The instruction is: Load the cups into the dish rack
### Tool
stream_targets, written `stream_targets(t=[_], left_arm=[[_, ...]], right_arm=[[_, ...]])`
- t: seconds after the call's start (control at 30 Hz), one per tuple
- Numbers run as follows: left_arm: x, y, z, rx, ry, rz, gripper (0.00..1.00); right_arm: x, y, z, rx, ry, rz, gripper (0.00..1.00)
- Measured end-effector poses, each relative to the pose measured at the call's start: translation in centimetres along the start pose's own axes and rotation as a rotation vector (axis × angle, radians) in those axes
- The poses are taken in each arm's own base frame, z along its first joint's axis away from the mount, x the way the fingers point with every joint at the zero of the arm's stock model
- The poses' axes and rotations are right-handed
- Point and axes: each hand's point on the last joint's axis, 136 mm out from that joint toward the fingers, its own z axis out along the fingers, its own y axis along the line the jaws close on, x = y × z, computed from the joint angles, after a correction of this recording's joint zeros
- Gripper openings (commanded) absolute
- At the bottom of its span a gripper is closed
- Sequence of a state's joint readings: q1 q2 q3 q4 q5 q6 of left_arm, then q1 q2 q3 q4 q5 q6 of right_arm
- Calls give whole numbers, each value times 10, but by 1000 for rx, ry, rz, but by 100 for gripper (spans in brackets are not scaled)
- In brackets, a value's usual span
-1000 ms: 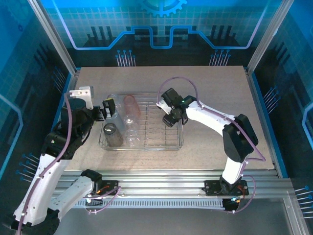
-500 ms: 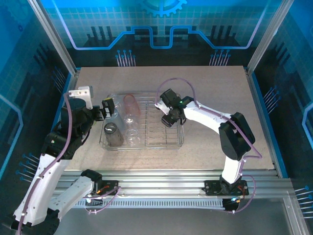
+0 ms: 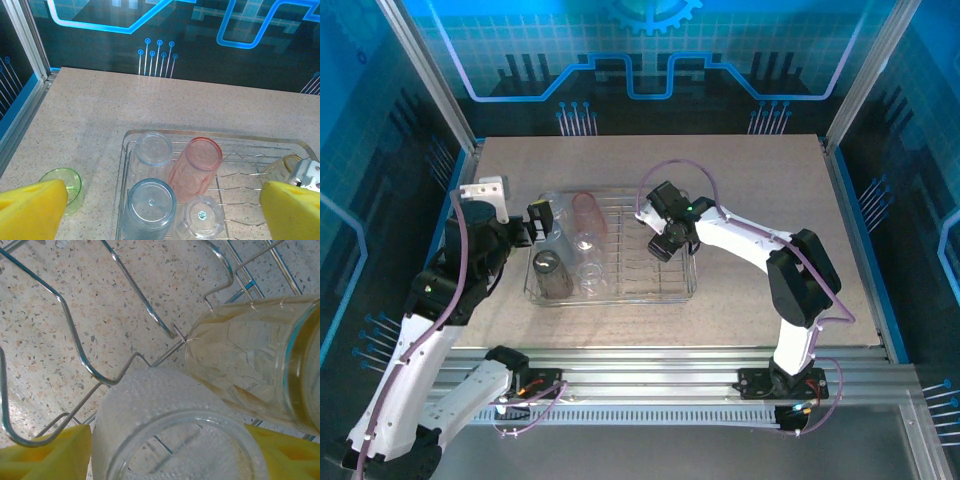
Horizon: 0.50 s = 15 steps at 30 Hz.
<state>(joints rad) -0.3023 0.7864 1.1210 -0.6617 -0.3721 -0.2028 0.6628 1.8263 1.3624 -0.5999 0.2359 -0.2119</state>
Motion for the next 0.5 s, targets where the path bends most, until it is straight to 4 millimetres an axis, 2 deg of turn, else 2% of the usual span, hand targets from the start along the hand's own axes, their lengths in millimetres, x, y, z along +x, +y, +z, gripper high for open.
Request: stream_targets(t=[0.3, 0.5], left_arm=[[7, 6, 11, -46, 39, 11, 100], [20, 14, 22, -99, 98, 14, 99]], right_arm=[[-4, -6, -10, 18, 2, -1, 77], [-8, -7, -31, 12, -35, 23, 77]])
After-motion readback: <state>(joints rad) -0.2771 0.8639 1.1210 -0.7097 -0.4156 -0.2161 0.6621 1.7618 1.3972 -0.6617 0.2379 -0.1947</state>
